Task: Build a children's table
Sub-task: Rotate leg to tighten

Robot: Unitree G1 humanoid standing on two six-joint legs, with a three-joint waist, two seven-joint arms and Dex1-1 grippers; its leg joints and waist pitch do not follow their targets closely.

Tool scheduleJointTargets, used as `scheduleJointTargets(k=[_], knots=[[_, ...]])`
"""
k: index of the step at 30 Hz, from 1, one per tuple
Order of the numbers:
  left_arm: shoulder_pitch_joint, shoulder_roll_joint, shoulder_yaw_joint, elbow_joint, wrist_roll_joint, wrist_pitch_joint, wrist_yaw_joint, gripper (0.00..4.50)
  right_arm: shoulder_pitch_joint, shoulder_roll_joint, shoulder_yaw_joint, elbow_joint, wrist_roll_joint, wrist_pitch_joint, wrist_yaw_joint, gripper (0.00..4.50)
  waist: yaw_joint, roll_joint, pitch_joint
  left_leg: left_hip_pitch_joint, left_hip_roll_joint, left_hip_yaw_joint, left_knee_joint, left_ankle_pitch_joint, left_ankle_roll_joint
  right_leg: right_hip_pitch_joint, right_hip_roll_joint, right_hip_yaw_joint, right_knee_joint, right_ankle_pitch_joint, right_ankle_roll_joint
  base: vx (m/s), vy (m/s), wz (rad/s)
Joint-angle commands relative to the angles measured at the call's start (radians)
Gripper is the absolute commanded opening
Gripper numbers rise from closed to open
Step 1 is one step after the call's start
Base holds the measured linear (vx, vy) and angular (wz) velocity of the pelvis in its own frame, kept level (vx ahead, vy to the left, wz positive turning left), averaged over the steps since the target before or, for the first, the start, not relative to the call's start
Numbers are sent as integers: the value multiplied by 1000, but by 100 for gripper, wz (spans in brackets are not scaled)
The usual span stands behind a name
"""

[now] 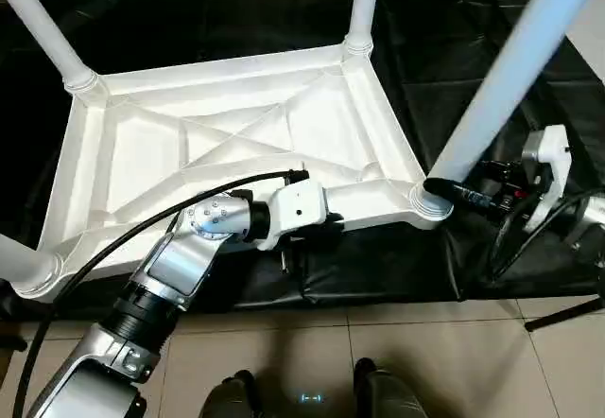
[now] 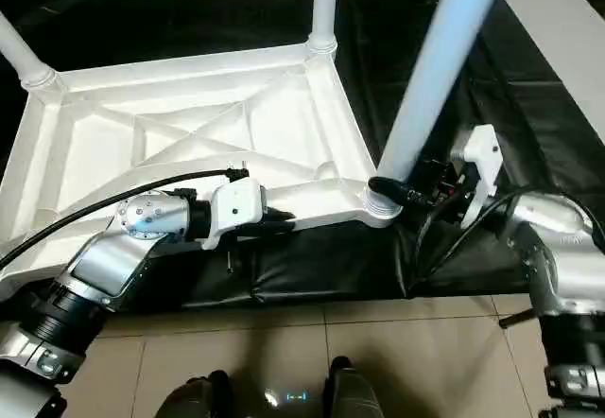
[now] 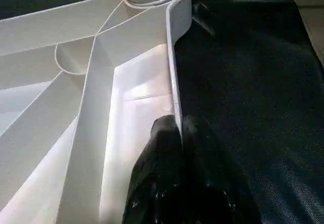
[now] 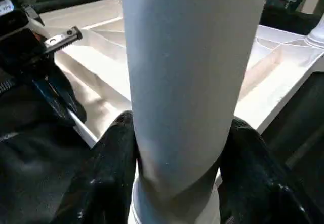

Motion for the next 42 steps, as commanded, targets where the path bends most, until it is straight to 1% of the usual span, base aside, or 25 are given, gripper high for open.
scheduleJointTargets(k=[1, 8, 10, 11, 13, 15, 16, 17, 18, 19, 20, 22, 23, 24, 26, 27, 30, 31, 32, 33, 34, 35, 39, 40, 42], knots=[[19, -4, -43, 11, 0, -10, -29, 0, -2, 5, 14, 18, -19, -4, 5, 196, -2, -29, -81, 15, 4, 10, -42, -93, 195, 73, -13, 11, -38, -154, -280, 0, 0, 0], [20, -2, -46, 16, 6, -13, -30, 0, 6, 14, 2, 33, -22, 3, -51, 187, -1, -28, -85, 15, 3, 9, -39, -89, 195, 75, -11, 11, -34, -131, -289, 0, 0, 0], [9, -13, -48, 30, 31, 8, 5, 0, 17, 67, -10, 63, -79, 11, -195, 187, -2, -28, -85, 14, 2, 10, -38, -98, 188, 74, -11, 11, -36, -151, -284, 0, 0, 0], [3, -34, -47, 33, 39, 37, 35, 0, 29, 118, -20, 71, -103, 29, -312, 187, -7, -27, -79, 9, 0, 9, -43, -127, 153, 70, -13, 11, -44, -227, -259, 0, 0, 0], [-3, -65, -51, 33, 46, 73, 67, 0, 38, 190, -33, 85, -132, 39, -465, 187, -11, -26, -76, 13, 0, 7, -48, -184, 117, 65, -12, 10, -54, -313, -236, 0, 0, 0], [-13, -108, -64, 40, 65, 110, 111, 0, 31, 282, -58, 128, -169, 21, -667, 186, -21, -24, -73, 14, -1, 0, -57, -259, 54, 60, -13, 8, -64, -425, -186, 0, 0, 0], [-22, -140, -72, 54, 82, 126, 149, 0, 14, 342, -85, 170, -180, 0, -799, 186, -25, -22, -72, 13, -1, -2, -60, -274, 42, 57, -12, 7, -66, -440, -176, 0, 0, 0], [-22, -140, -72, 54, 82, 126, 149, 0, 14, 342, -85, 170, -180, 0, -799, 186, -33, -18, -71, 14, -3, -5, -64, -316, 16, 53, -12, 4, -72, -479, -157, 0, 0, 0], [-32, -172, -80, 69, 96, 140, 182, 0, -9, 399, -115, 217, -181, -27, -921, 186, -36, -22, -72, 15, -5, -10, -68, -354, 2, 56, -11, -1, -77, -508, -134, 0, 0, 0], [-42, -215, -95, 86, 106, 152, 211, 0, -54, 468, -154, 296, -168, -82, -1061, 186, -41, -13, -70, 19, -6, -11, -71, -383, -5, 49, -12, -1, -81, -521, -125, -57, 20, -7], [-49, -237, -102, 98, 113, 147, 228, 0, -83, 501, -171, 339, -165, -111, -1124, 186, -47, -14, -70, 17, -7, -16, -74, -405, -11, 51, -13, -7, -85, -529, -118, -57, 20, -7], [-58, -253, -112, 112, 119, 137, 233, 0, -112, 526, -180, 380, -166, -140, -1171, 186, -51, -18, -66, 18, -10, -18, -76, -439, -11, 51, -8, -12, -90, -541, -102, -59, 18, -8], [-64, -262, -117, 120, 125, 131, 236, 0, -129, 542, -184, 398, -172, -153, -1199, 186, -54, -15, -63, 24, -10, -18, -76, -475, -7, 43, -9, -14, -96, -560, -93, -54, 15, -7], [-70, -266, -118, 128, 130, 121, 242, 0, -148, 546, -172, 414, -180, -159, -1186, 186, -56, -17, -62, 24, -12, -20, -77, -495, -3, 43, -8, -17, -99, -573, -82, 0, 0, 0], [-81, -252, -114, 139, 147, 103, 243, 0, -177, 544, -144, 416, -189, -167, -1105, 186, -57, -18, -65, 15, -11, -25, -83, -481, 5, 57, -10, -20, -97, -538, -79, 0, 0, 0], [-83, -234, -105, 144, 155, 86, 245, 0, -177, 524, -115, 387, -185, -167, -996, 186, -57, -16, -64, 16, -10, -25, -84, -485, 8, 55, -9, -20, -98, -526, -83, 0, 0, 0], [-75, -175, -91, 150, 163, 28, 218, 0, -141, 420, -19, 301, -235, -216, -780, 186, -50, -23, -70, 12, -6, -17, -81, -428, 40, 63, -8, -13, -89, -385, -132, 0, 0, 0], [-75, -175, -91, 150, 163, 28, 218, 0, -141, 420, -19, 301, -235, -216, -780, 186, -48, -24, -69, 14, -5, -13, -80, -416, 45, 61, -8, -10, -90, -369, -142, 0, 0, 0], [-65, -146, -81, 146, 153, 1, 189, 0, -116, 358, -12, 252, -218, -204, -700, 242, -44, -26, -68, 17, -6, -7, -77, -400, 58, 60, -8, -5, -88, -359, -164, 0, 0, 0], [-58, -127, -74, 141, 146, -10, 174, 0, -99, 319, -15, 220, -189, -183, -636, 256, -44, -26, -68, 17, -6, -7, -77, -400, 58, 60, -8, -5, -88, -359, -164, 0, 0, 0], [-54, -114, -71, 137, 141, -26, 161, 0, -88, 292, -20, 197, -167, -166, -592, 258, -39, -28, -69, 15, -5, -6, -75, -377, 72, 65, -10, -3, -87, -365, -167, 0, 0, 0], [-44, -87, -65, 124, 124, -52, 126, 0, -65, 231, -27, 154, -133, -131, -502, 265, -30, -26, -71, 22, -1, 3, -70, -342, 96, 60, -9, 3, -85, -327, -188, 0, 0, 0], [-28, -53, -59, 97, 90, -72, 69, 0, -21, 129, -22, 88, -100, -99, -325, 298, -20, -27, -71, 24, 3, 8, -65, -293, 113, 58, -10, 7, -76, -280, -218, 39, -18, 9], [-14, -36, -53, 70, 45, -76, 19, 0, 11, 60, -17, 51, -74, -92, -208, 298, -12, -29, -78, 29, 5, 14, -59, -241, 134, 62, -8, 10, -65, -206, -244, 74, -19, 14], [-7, -27, -53, 55, 24, -81, -8, 0, 24, 28, -31, 37, -42, -74, -154, 298, -5, -30, -77, 23, 7, 16, -53, -180, 171, 64, -9, 13, -54, -131, -272, 82, -17, 11]])
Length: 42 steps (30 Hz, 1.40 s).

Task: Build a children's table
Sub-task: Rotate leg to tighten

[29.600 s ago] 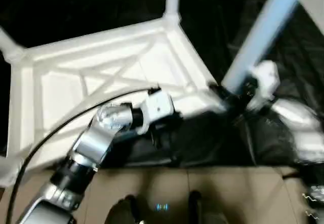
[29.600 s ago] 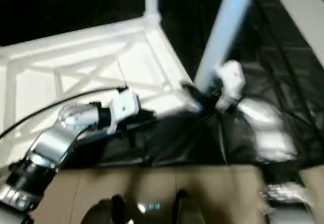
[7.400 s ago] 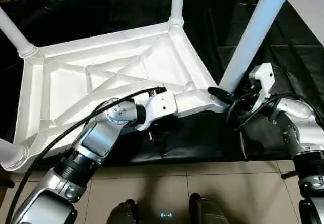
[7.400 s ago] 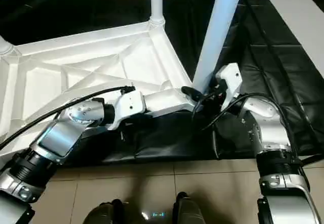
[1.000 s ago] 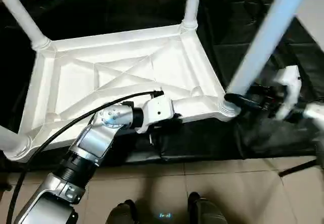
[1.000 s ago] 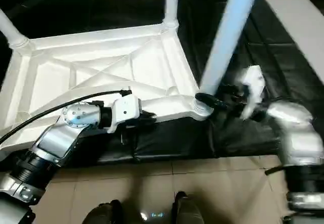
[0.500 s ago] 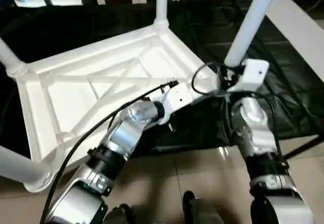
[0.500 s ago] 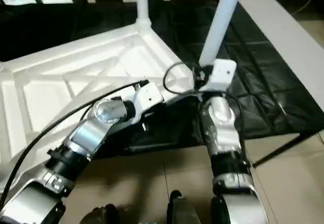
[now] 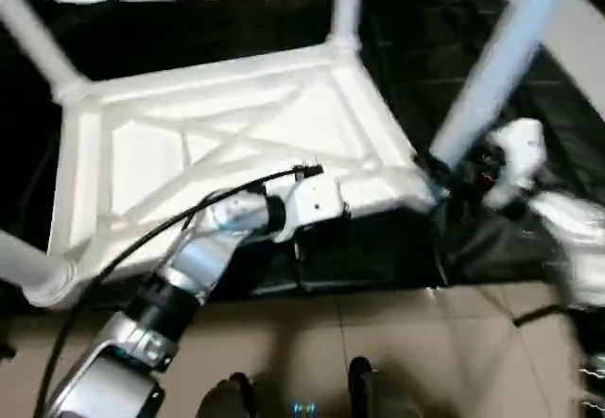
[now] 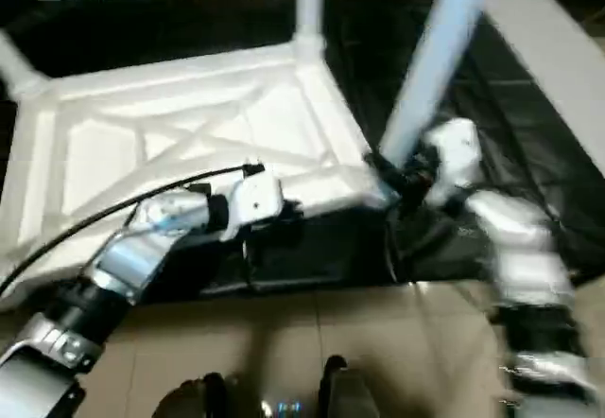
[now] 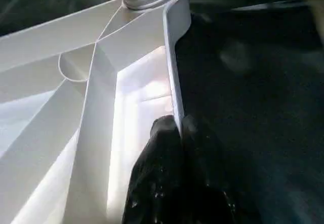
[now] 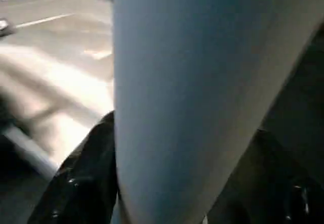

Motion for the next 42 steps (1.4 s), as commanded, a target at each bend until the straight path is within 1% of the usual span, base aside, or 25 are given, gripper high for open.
scheduleJointTargets(k=[1, 5, 7, 9, 10, 14, 19, 21, 23, 25, 26, 27, 28, 30, 31, 32, 33, 34, 35, 36, 37, 38, 40, 41, 42], knots=[[30, 19, -26, -14, -35, -28, -78, 0, 18, -44, -44, -12, 41, 35, 62, 298, -2, -18, -79, 16, 5, 12, -44, -142, 191, 68, -7, 12, -32, -97, -272, 85, -10, 2], [39, 30, -25, -19, -46, -39, -100, 0, 22, -63, -57, -11, 70, 41, 112, 298, -1, -17, -85, 13, 3, 11, -33, -38, 234, 73, -7, 11, -13, 28, -304, 64, -6, 1], [39, 34, -26, -18, -49, -42, -105, 0, 22, -68, -57, -10, 81, 57, 138, 265, 1, -17, -82, 14, 4, 12, -33, -44, 243, 74, -8, 10, -14, 8, -307, 0, 0, 0], [39, 36, -26, -18, -50, -43, -106, 0, 22, -69, -56, -9, 89, 69, 149, 265, 2, -18, -78, 14, 6, 12, -36, -73, 232, 74, -9, 9, -19, -51, -299, 0, 0, 0], [39, 38, -25, -20, -50, -42, -108, 0, 22, -71, -56, -9, 95, 76, 156, 246, 3, -18, -76, 14, 7, 11, -39, -92, 219, 73, -11, 8, -24, -97, -291, 0, 0, 0], [41, 40, -23, -24, -53, -38, -115, 0, 24, -69, -44, -8, 96, 83, 168, 221, 1, -19, -73, 14, 6, 9, -43, -144, 176, 70, -13, 10, -34, -192, -262, 0, 0, 0], [42, 42, -21, -22, -52, -40, -117, 0, 29, -64, -45, -15, 94, 91, 165, 193, 0, -18, -76, 14, 4, 8, -42, -129, 172, 71, -11, 11, -31, -168, -258, 0, 0, 0], [43, 43, -22, -22, -51, -39, -116, 0, 29, -60, -49, -6, 77, 88, 134, 191, 0, -17, -76, 13, 4, 9, -40, -107, 181, 72, -10, 10, -28, -131, -266, 0, 0, 0], [42, 41, -22, -20, -45, -30, -106, 0, 24, -48, -48, 14, 38, 87, 62, 190, -1, -16, -75, 12, 3, 9, -41, -114, 177, 71, -9, 9, -30, -148, -264, 0, 0, 0], [35, 32, -27, -10, -30, -19, -87, 0, 10, -5, -52, 55, -21, 99, -96, 189, -3, -15, -73, 12, 3, 9, -42, -124, 169, 69, -10, 10, -33, -168, -258, 0, 0, 0], [31, 25, -29, -3, -22, -16, -75, 0, 2, 25, -60, 77, -46, 101, -186, 189, -8, -17, -70, 8, 0, 8, -45, -138, 151, 68, -10, 8, -37, -211, -245, 0, 0, 0], [23, 9, -33, 7, -10, -8, -55, 0, -12, 76, -82, 108, -69, 100, -325, 188, -14, -13, -70, 8, -1, 4, -48, -162, 124, 69, -13, 7, -41, -259, -230, 0, 0, 0], [20, 4, -35, 10, -6, -6, -48, 0, -17, 92, -89, 118, -76, 100, -371, 188, -18, -14, -69, 8, -2, 4, -49, -172, 108, 67, -13, 7, -43, -280, -221, 0, 0, 0], [0, -34, -45, 28, 13, 9, -8, 0, -46, 188, -130, 176, -97, 93, -603, 188, -32, -12, -67, 6, -6, -2, -56, -228, 60, 67, -13, 4, -52, -366, -183, 0, 0, 0], [0, -34, -45, 28, 13, 9, -8, 0, -46, 188, -130, 176, -97, 93, -603, 188, -34, -11, -67, 8, -5, -2, -57, -238, 53, 63, -14, 5, -53, -373, -179, 0, 0, 0], [-20, -76, -55, 43, 22, 19, 20, 0, -77, 272, -172, 231, -90, 59, -779, 187, -37, -10, -65, 11, -5, -2, -59, -262, 42, 60, -12, 4, -58, -390, -171, 0, 0, 0], [-20, -76, -55, 43, 22, 19, 20, 0, -77, 272, -172, 231, -90, 59, -779, 187, -43, -7, -63, 8, -7, -3, -60, -280, 30, 57, -14, 5, -59, -406, -167, 0, 0, 0], [-35, -110, -65, 57, 27, 21, 39, 0, -106, 330, -196, 281, -86, 16, -900, 187, -42, -4, -65, 11, -7, -5, -62, -289, 26, 58, -12, 3, -61, -413, -163, 0, 0, 0], [-52, -149, -82, 76, 36, 17, 55, 0, -147, 392, -208, 344, -80, -37, -993, 187, -51, -4, -64, 12, -7, -4, -63, -316, 13, 53, -13, 3, -64, -421, -159, 0, 0, 0], [-64, -174, -91, 93, 43, 11, 70, 0, -179, 425, -194, 386, -88, -65, -1019, 187, -50, -1, -64, 12, -8, -6, -64, -326, 8, 54, -13, 0, -63, -427, -156, 0, 0, 0], [-64, -174, -91, 93, 43, 11, 70, 0, -179, 425, -194, 386, -88, -65, -1019, 187, -53, -2, -63, 11, -9, -6, -65, -338, 5, 53, -11, 0, -64, -430, -152, 0, 0, 0], [-73, -189, -92, 105, 48, 8, 80, 0, -208, 443, -171, 417, -89, -70, -990, 187, -52, -4, -62, 13, -10, -6, -66, -362, 7, 54, -9, -2, -66, -430, -142, 0, 0, 0], [-77, -191, -91, 110, 51, 6, 81, 0, -220, 446, -158, 425, -90, -64, -969, 187, -52, -4, -62, 11, -10, -7, -67, -378, 18, 56, -8, -2, -65, -413, -136, 0, 0, 0], [-77, -172, -83, 111, 54, -3, 73, 0, -219, 416, -107, 385, -98, -79, -803, 187, -53, -6, -63, 8, -10, -9, -68, -384, 24, 59, -8, -3, -63, -400, -137, 0, 0, 0], [-76, -164, -80, 113, 56, -7, 71, 0, -215, 403, -87, 366, -107, -91, -746, 187, -52, -7, -64, 9, -9, -8, -67, -386, 28, 60, -7, -3, -64, -393, -139, 0, 0, 0]])
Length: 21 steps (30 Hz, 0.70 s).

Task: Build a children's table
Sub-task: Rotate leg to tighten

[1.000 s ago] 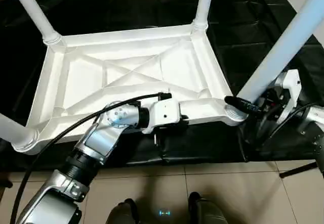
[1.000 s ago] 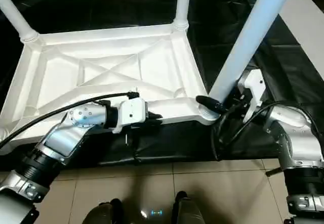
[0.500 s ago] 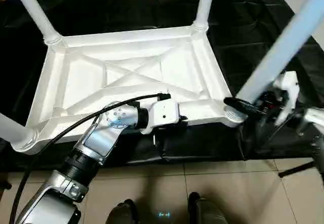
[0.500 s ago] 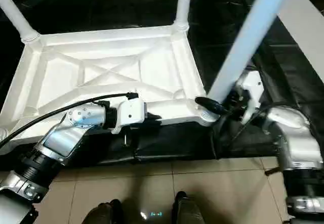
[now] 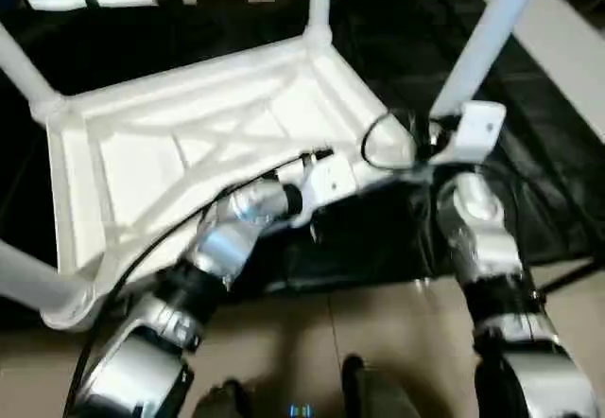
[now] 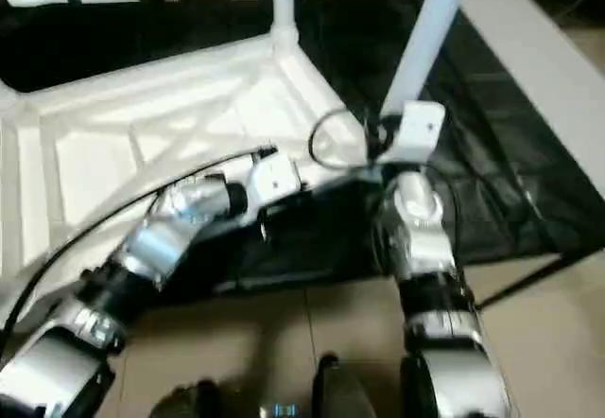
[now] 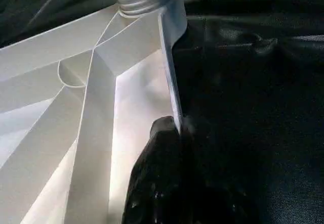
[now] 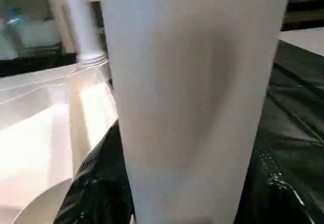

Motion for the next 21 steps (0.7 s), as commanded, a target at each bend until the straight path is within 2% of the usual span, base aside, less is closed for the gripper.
scheduleJointTargets(k=[1, 2, 3, 4, 5, 6, 7, 8, 9, 11, 12, 13, 14, 16, 17, 19, 21], knots=[[34, -24, -104, -55, -42, -87, -123, 0, 20, -22, -25, 63, 38, 53, 82, 187, 4, 2, -65, 9, -7, 0, -77, -380, 39, 61, -8, 0, -65, -364, -153, 0, 0, 0], [43, -1, -95, -59, -42, -99, -130, 0, 47, -66, 9, 3, 27, 31, 195, 222, 6, 0, -66, 8, -6, 1, -76, -366, 50, 63, -7, 1, -64, -334, -165, 0, 0, 0], [59, 27, -84, -71, -52, -113, -152, 0, 84, -126, 36, -61, 31, 39, 305, 243, 12, -1, -67, 13, -4, 6, -72, -351, 67, 61, -7, 4, -63, -301, -180, 0, 0, 0], [59, 27, -84, -71, -52, -113, -152, 0, 84, -126, 36, -61, 31, 39, 305, 257, 13, -2, -67, 13, -4, 7, -72, -341, 77, 64, -6, 5, -63, -287, -187, 0, 0, 0], [69, 42, -78, -80, -63, -123, -172, 0, 107, -160, 41, -100, 62, 61, 387, 257, 16, -4, -69, 9, -4, 9, -69, -306, 94, 67, -8, 7, -58, -255, -208, 0, 0, 0], [81, 55, -72, -91, -77, -131, -196, 0, 129, -196, 45, -136, 96, 79, 469, 274, 19, -5, -70, 9, -4, 11, -67, -281, 115, 70, -10, 8, -58, -246, -226, 0, 0, 0], [85, 59, -70, -96, -82, -132, -204, 0, 137, -213, 48, -147, 101, 82, 493, 274, 25, -2, -71, 13, -1, 13, -64, -274, 124, 68, -10, 10, -57, -236, -231, 0, 0, 0], [107, 82, -60, -123, -106, -137, -239, 0, 179, -301, 62, -207, 135, 106, 633, 288, 31, 3, -74, 19, 1, 15, -63, -239, 141, 68, -7, 11, -52, -191, -250, 0, 0, 0], [113, 90, -57, -133, -113, -139, -250, 0, 194, -331, 66, -228, 149, 119, 680, 297, 37, 0, -77, 11, 2, 13, -60, -186, 162, 80, -6, 11, -41, -121, -269, 55, -10, 6], [123, 100, -55, -148, -126, -137, -266, 0, 210, -364, 62, -247, 153, 125, 725, 304, 41, 2, -81, 6, 2, 13, -54, -120, 196, 80, -7, 11, -28, -36, -293, 58, 8, -2], [135, 111, -53, -168, -142, -136, -284, 0, 232, -403, 53, -266, 157, 129, 778, 313, 41, 5, -82, 9, 2, 15, -52, -101, 210, 77, -7, 10, -27, -22, -303, 0, 0, 0], [142, 120, -54, -178, -146, -134, -292, 0, 247, -425, 45, -281, 169, 139, 811, 313, 43, 5, -83, 10, 2, 15, -50, -97, 215, 78, -7, 11, -25, -17, -306, 0, 0, 0], [151, 132, -54, -190, -150, -130, -301, 0, 268, -452, 32, -305, 194, 161, 858, 313, 47, 0, -81, 11, 4, 16, -51, -95, 225, 80, -9, 12, -26, -23, -308, 0, 0, 0], [158, 146, -53, -187, -142, -137, -302, 0, 288, -478, 13, -323, 218, 175, 897, 313, 55, 3, -80, 15, 7, 17, -50, -105, 231, 77, -10, 12, -29, -57, -304, 0, 0, 0], [161, 152, -52, -183, -139, -140, -305, 0, 295, -489, 7, -326, 228, 175, 910, 313, 57, -1, -79, 13, 8, 16, -51, -116, 222, 75, -12, 11, -32, -105, -295, 0, 0, 0], [162, 156, -51, -182, -137, -143, -305, 0, 297, -495, 5, -327, 234, 175, 915, 313, 57, -1, -78, 14, 8, 17, -52, -132, 211, 73, -13, 11, -37, -148, -284, 0, 0, 0], [166, 161, -49, -185, -138, -141, -307, 0, 297, -501, -6, -325, 256, 183, 929, 313, 57, -1, -76, 12, 7, 15, -55, -163, 185, 72, -15, 11, -43, -221, -262, 0, 0, 0]])
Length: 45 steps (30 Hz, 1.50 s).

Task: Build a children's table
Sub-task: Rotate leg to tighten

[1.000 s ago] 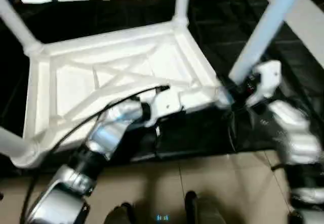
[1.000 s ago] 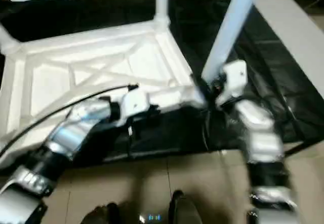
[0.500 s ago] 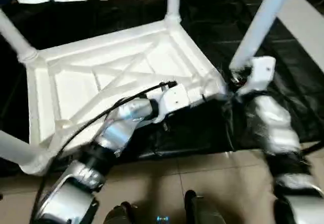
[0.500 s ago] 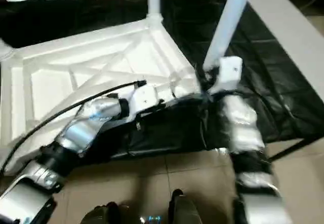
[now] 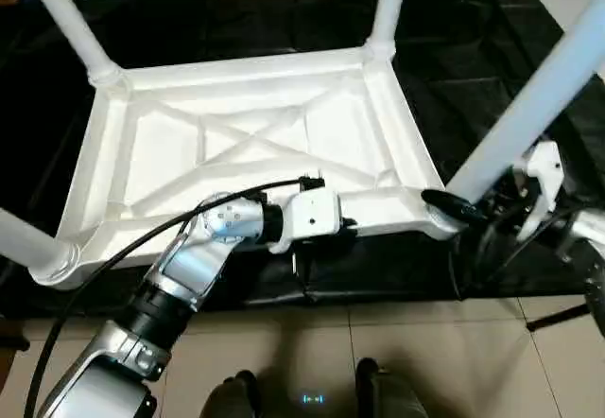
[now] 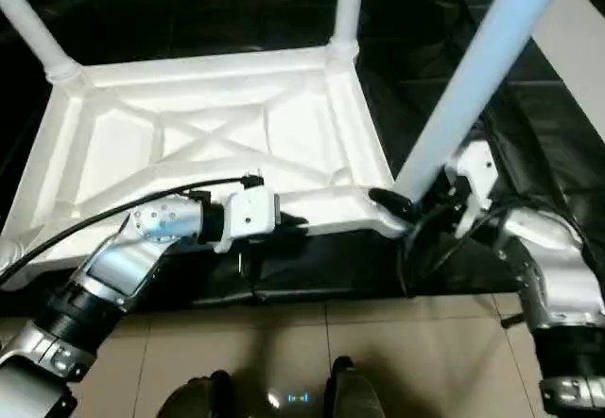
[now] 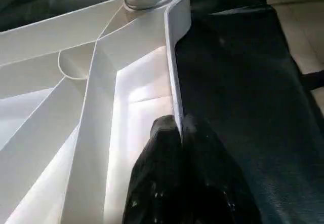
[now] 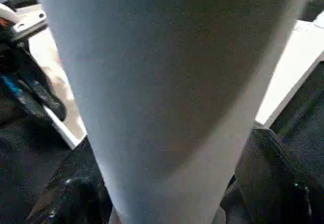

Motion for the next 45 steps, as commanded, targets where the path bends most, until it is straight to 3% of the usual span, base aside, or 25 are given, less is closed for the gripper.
scheduleJointTargets(k=[1, 4, 8, 13, 16, 19, 20, 21, 22, 23, 24, 25, 26, 27, 28, 29, 33, 36, 37, 38, 39, 40, 41, 43, 45], knots=[[35, 15, -26, 4, -18, -17, -47, 0, -2, -28, -70, -6, 30, 7, -3, 296, -3, -28, -79, 14, 6, 8, -50, -167, 171, 73, -14, 9, -48, -234, -255, 0, 0, 0], [34, 15, -25, 1, -19, -12, -48, 0, -6, -19, -81, -8, 50, 27, 9, 277, -4, -28, -81, 14, 5, 8, -49, -163, 164, 72, -13, 10, -47, -231, -246, 0, 0, 0], [30, 14, -26, 3, -21, -11, -48, 0, -3, -13, -71, -19, 52, 39, 17, 235, -3, -28, -85, 12, 3, 9, -44, -117, 187, 74, -10, 9, -39, -151, -266, 0, 0, 0], [31, 17, -27, 0, -19, -8, -49, 0, -7, -6, -72, -4, 33, 35, -22, 205, -2, -28, -83, 12, 3, 9, -44, -125, 184, 74, -11, 9, -41, -176, -262, 0, 0, 0], [30, 12, -26, 3, -16, -2, -40, 0, -23, 37, -71, 40, -43, 19, -183, 200, -3, -27, -83, 12, 3, 8, -45, -127, 174, 72, -11, 9, -42, -195, -253, 0, 0, 0], [28, 8, -26, 5, -13, -1, -35, 0, -29, 56, -75, 52, -54, 23, -231, 195, -14, -28, -81, 8, -3, 7, -47, -139, 151, 74, -10, 7, -45, -223, -242, 0, 0, 0], [21, -2, -29, 10, -5, 5, -23, 0, -40, 98, -77, 74, -73, 27, -320, 195, -14, -24, -81, 12, -1, 7, -47, -151, 147, 73, -11, 8, -45, -229, -241, 0, 0, 0], [21, -2, -29, 10, -5, 5, -23, 0, -40, 98, -77, 74, -73, 27, -320, 194, -20, -23, -81, 8, -3, 6, -48, -145, 141, 72, -10, 7, -44, -225, -240, 0, 0, 0], [11, -20, -34, 20, 9, 16, 2, 0, -58, 153, -80, 107, -103, 30, -443, 194, -20, -24, -82, 9, -4, 6, -48, -147, 138, 73, -9, 6, -45, -225, -238, 0, 0, 0], [-5, -51, -44, 32, 29, 31, 36, 0, -94, 235, -91, 177, -150, 14, -650, 193, -34, -22, -79, 2, -6, 5, -48, -136, 117, 71, -10, 6, -43, -226, -233, 0, 0, 0], [-11, -63, -48, 38, 37, 37, 49, 0, -114, 277, -101, 214, -165, 4, -752, 193, -36, -18, -80, 3, -8, 2, -50, -134, 97, 71, -12, 3, -44, -247, -227, 0, 0, 0], [-20, -89, -54, 45, 43, 45, 69, 0, -140, 320, -110, 258, -185, -26, -861, 193, -43, -18, -79, 3, -9, 1, -53, -149, 83, 71, -12, 2, -47, -274, -221, 0, 0, 0], [-33, -129, -66, 55, 53, 51, 99, 0, -177, 388, -129, 319, -231, -95, -1059, 193, -52, -16, -77, 7, -9, 1, -53, -176, 46, 64, -12, 4, -52, -300, -212, 0, 0, 0], [-36, -139, -69, 57, 55, 52, 106, 0, -185, 403, -134, 332, -244, -115, -1107, 193, -53, -17, -77, 7, -11, 1, -55, -189, 37, 67, -11, 2, -54, -314, -206, 0, 0, 0], [-47, -170, -76, 69, 58, 57, 125, 0, -221, 452, -141, 386, -262, -170, -1207, 193, -49, -7, -77, 11, -11, 0, -55, -198, 26, 65, -12, 2, -55, -322, -203, 0, 0, 0], [-51, -181, -79, 75, 57, 58, 130, 0, -238, 470, -141, 412, -260, -187, -1225, 192, -51, -11, -79, 18, -12, 4, -56, -237, 22, 63, -4, 3, -56, -302, -199, 0, 0, 0], [-68, -199, -81, 97, 66, 56, 143, 0, -297, 514, -123, 477, -236, -189, -1193, 192, -53, -13, -80, 13, -11, 4, -56, -249, 55, 69, -1, 2, -44, -190, -217, 0, 0, 0], [-78, -198, -73, 109, 72, 53, 149, 0, -332, 536, -122, 504, -213, -209, -1131, 192, -49, -14, -77, 22, -7, 8, -56, -267, 76, 64, -2, 4, -48, -187, -235, 0, 0, 0], [-77, -181, -64, 112, 77, 48, 146, 0, -331, 521, -105, 484, -207, -223, -1039, 192, -47, -14, -82, 13, -6, 9, -53, -238, 98, 72, -3, 5, -40, -130, -252, 0, 0, 0], [-66, -138, -42, 111, 75, 33, 131, 0, -279, 437, -39, 378, -212, -212, -815, 192, -45, -13, -84, 11, -6, 7, -52, -216, 105, 75, -6, 5, -36, -103, -256, 0, 0, 0], [-61, -124, -36, 108, 73, 28, 124, 0, -258, 406, -16, 340, -208, -208, -737, 192, -44, -22, -83, 6, -8, 5, -51, -195, 126, 87, -2, 2, -34, -59, -255, 0, 0, 0], [-57, -115, -32, 106, 71, 24, 119, 0, -243, 384, 0, 315, -203, -208, -687, 192, -47, -22, -83, 3, -7, 5, -49, -175, 147, 88, -4, 4, -30, -25, -261, 0, 0, 0], [-57, -115, -32, 106, 71, 24, 119, 0, -243, 384, 0, 315, -203, -208, -687, 247, -48, -23, -84, 4, -8, 6, -48, -166, 155, 90, -4, 4, -29, -16, -266, 0, 0, 0], [-44, -89, -20, 93, 53, 12, 92, 0, -183, 299, 6, 205, -132, -125, -539, 261, -45, -22, -79, 10, -7, 8, -48, -148, 174, 87, -2, 6, -32, -28, -288, 0, 0, 0], [-33, -70, -14, 81, 32, 0, 63, 0, -142, 232, 4, 130, -82, -67, -414, 276, -36, -22, -81, 10, -2, 7, -47, -141, 183, 88, -6, 7, -30, -36, -293, 0, 0, 0]])
